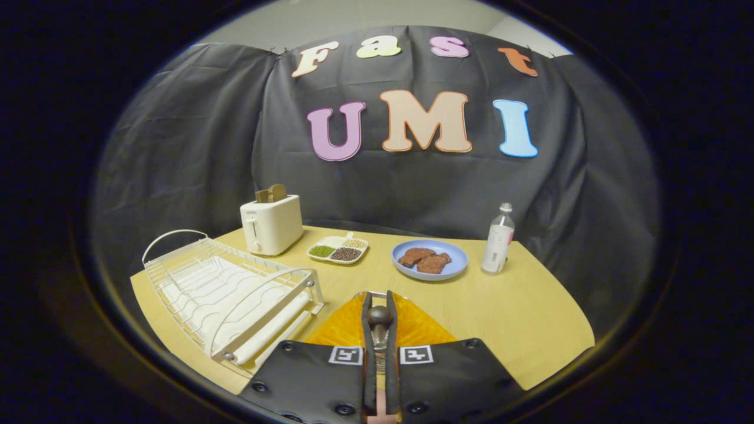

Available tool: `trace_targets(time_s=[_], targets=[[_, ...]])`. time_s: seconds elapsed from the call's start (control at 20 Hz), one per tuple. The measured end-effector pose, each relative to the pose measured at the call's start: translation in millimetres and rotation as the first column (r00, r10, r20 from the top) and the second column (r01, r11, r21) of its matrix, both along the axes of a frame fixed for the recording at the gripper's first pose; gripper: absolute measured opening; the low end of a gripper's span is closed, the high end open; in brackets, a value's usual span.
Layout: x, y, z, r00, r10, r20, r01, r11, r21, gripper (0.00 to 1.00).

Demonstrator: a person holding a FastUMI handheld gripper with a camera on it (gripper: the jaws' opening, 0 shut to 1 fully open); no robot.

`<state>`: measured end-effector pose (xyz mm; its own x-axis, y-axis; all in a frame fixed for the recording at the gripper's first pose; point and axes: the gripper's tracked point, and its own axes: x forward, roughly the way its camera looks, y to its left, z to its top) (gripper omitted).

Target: Take the plate from the dish rack, then take the spoon from the basket and place it into the plate.

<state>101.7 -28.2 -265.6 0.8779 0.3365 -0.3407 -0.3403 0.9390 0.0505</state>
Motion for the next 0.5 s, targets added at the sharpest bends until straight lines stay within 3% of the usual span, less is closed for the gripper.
trace_targets(time_s=[0.5], targets=[[-15,-1,82,0.997,0.037,0.069,-0.039,0.999,0.032,0.09]])
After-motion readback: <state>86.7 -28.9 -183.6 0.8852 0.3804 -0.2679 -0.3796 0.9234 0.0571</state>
